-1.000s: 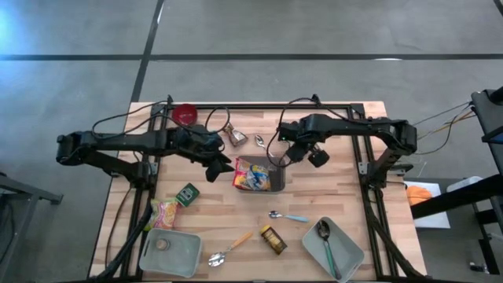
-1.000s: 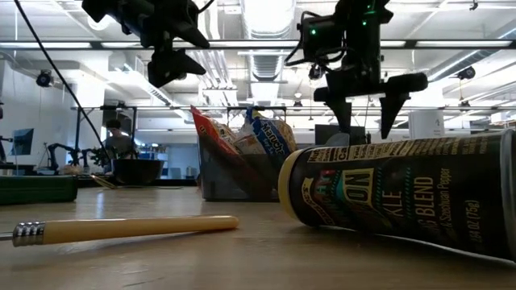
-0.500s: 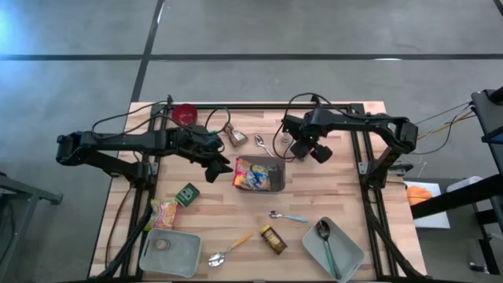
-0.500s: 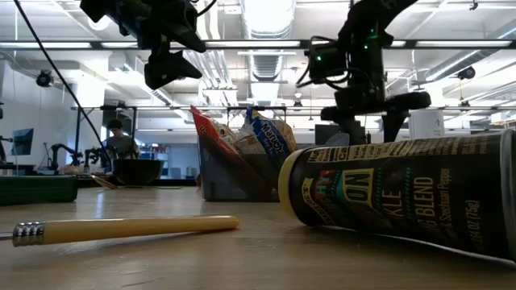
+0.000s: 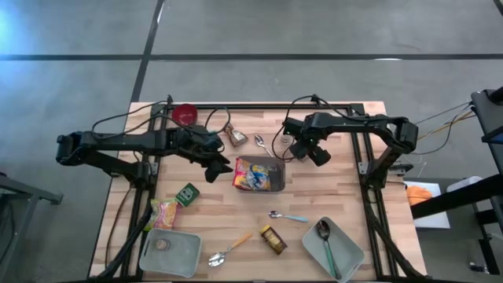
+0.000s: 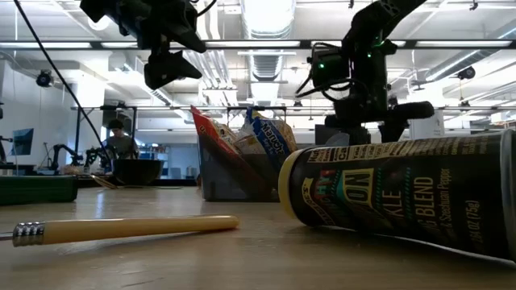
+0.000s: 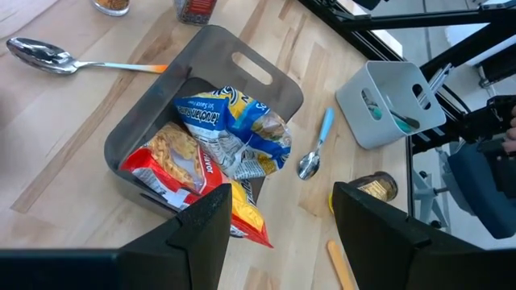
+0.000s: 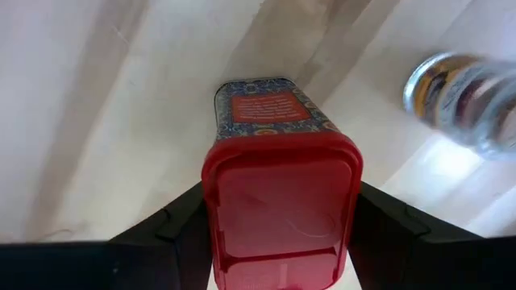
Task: Pick & Place Food Item
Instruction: Put the red spice can into the left grey bin
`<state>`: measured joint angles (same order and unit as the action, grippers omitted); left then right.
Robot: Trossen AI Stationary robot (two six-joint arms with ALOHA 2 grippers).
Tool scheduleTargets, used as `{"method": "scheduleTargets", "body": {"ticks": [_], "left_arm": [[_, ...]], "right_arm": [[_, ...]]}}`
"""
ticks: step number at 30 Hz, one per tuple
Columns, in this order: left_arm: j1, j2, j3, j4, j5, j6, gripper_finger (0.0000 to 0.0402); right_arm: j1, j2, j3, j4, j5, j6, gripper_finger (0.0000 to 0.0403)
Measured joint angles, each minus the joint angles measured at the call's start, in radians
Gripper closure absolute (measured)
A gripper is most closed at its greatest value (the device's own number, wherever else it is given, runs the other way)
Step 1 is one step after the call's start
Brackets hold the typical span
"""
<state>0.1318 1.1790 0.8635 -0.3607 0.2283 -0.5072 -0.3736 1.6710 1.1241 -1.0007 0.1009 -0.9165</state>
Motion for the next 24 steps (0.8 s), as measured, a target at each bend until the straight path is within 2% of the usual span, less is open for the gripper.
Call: {"method": "scheduleTargets", "body": {"ticks": [6,12,19,24], "left_arm": [[0.0,0.0,0.0,0.0,-0.003,0.0,0.0184],[0.0,0.0,0.001,0.001,-0.113,-0.03,0.0184],[-0.002,0.0,0.002,0.079,-0.17,0.073,0.0184],[-0.004,0.001,0.002,0.174,-0.169,0.14,0.0184]], "right_arm": [[0.0,0.0,0.085,-0.113,-0.086,0.256,0.0191],[0.003,0.0,0.2,-0.233,-0.161,0.531,0.0191],[0.008,-0.022,0.362,-0.283,-0.348,0.839,0.0191],[0.032,-0.039,0.452,-0.284,-0.392,0.983,0.0191]]}}
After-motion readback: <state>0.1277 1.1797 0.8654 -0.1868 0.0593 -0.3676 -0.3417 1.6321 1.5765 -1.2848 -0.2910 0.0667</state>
